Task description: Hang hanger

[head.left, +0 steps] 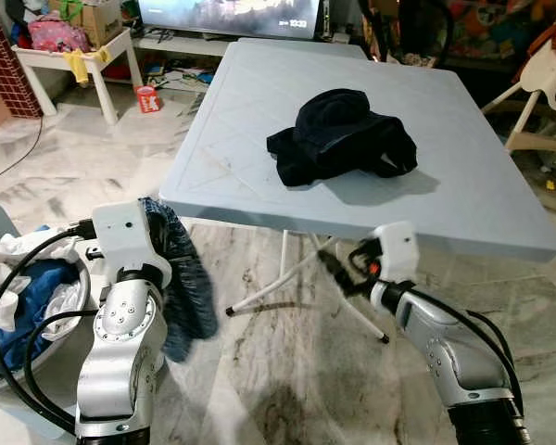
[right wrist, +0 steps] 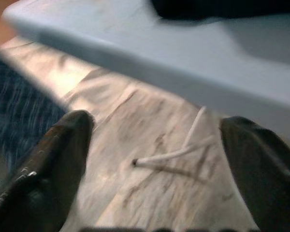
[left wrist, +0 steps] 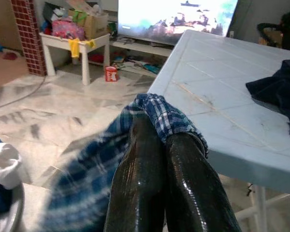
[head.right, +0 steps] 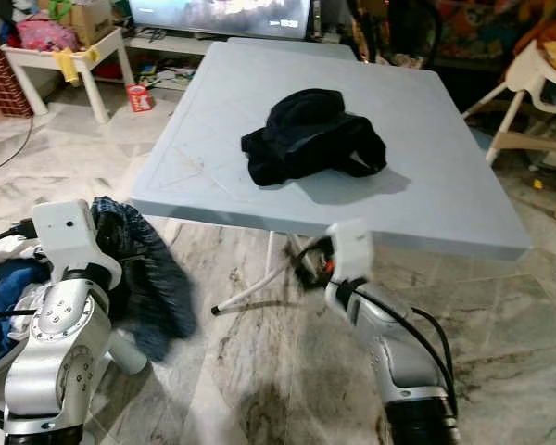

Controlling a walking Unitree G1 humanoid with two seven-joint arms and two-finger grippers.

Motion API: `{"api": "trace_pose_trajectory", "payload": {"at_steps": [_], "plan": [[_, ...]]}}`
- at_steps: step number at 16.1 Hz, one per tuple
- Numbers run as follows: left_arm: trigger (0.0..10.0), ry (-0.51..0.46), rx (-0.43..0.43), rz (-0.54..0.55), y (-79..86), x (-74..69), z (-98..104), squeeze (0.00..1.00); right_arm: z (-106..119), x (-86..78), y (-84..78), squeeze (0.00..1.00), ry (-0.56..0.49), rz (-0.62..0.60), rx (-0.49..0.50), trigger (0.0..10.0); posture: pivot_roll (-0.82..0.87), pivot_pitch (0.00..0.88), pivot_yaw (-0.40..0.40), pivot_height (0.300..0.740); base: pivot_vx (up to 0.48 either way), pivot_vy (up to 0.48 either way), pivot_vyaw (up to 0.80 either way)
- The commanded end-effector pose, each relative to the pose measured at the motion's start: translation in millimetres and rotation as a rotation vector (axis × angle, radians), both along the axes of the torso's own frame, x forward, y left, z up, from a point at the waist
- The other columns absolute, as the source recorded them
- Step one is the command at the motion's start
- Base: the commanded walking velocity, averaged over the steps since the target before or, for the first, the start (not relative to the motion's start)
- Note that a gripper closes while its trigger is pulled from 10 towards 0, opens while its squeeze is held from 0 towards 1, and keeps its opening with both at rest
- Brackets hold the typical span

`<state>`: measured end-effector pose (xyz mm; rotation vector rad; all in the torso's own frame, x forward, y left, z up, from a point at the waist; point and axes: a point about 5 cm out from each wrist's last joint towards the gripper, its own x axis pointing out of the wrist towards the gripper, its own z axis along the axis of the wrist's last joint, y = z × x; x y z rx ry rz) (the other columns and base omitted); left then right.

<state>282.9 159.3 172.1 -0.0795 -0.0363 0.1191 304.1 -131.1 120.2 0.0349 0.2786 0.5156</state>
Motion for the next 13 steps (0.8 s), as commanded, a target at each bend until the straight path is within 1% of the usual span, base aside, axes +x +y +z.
{"api": "trace_pose_trajectory", "payload": {"at_steps": [1, 3, 4, 5, 7, 8, 11, 12, 13], "plan": [[10.0, -0.029, -0.013, -0.088, -17.1, 0.8, 6, 0.0, -4, -2.6, 0.1, 0.0, 0.031, 0.047, 0.005, 10.0, -0.04, 0.097, -0.059, 0.74, 0.0, 0.0, 0.0], [10.0, -0.048, -0.011, -0.122, -25.7, 1.9, 11, 0.0, -3, 0.7, -3.3, 0.0, 0.028, 0.024, 0.006, 10.0, -0.03, 0.093, -0.059, 0.74, 0.0, 0.0, 0.0], [10.0, -0.087, -0.006, -0.19, -39.3, 4.7, 20, 0.0, 2, 7.6, -8.5, 0.0, -0.001, -0.035, 0.015, 10.0, -0.03, 0.087, -0.054, 0.74, 0.0, 0.0, 0.0], [10.0, -0.115, 0.021, -0.239, -48.5, 7.5, 27, 0.0, 7, 12.0, -11.0, 0.0, -0.03, -0.08, 0.034, 10.0, -0.03, 0.083, -0.048, 0.74, 0.0, 0.0, 0.0], [10.0, -0.104, 0.052, -0.236, -48.1, 9.0, 24, 0.0, 9, 10.9, -9.3, 0.0, -0.051, -0.098, 0.05, 10.0, -0.03, 0.079, -0.037, 0.74, 0.0, 0.0, 0.0], [10.0, -0.086, 0.071, -0.206, -43.5, 9.3, 20, 0.0, 8, 8.3, -8.1, 0.0, -0.055, -0.105, 0.05, 10.0, -0.03, 0.077, -0.033, 0.74, 0.0, 0.0, 0.0], [10.0, -0.039, 0.109, -0.19, -35.4, 6.9, 8, 0.0, 2, 6.8, -15.2, 0.0, -0.073, -0.235, 0.03, 10.0, -0.02, 0.076, -0.028, 0.74, 0.0, 0.0, 0.0], [10.0, -0.027, 0.106, -0.191, -34.5, 5.5, 5, 0.0, 2, 6.4, -16.8, 0.0, -0.068, -0.264, 0.037, 10.0, -0.02, 0.076, -0.028, 0.74, 0.0, 0.0, 0.0], [10.0, 0.011, 0.108, -0.191, -32.5, 1.3, -4, 0.0, -1, 5.2, -18.8, 0.0, -0.051, -0.313, 0.072, 10.0, -0.02, 0.077, -0.028, 0.74, 0.0, 0.0, 0.0]]}}
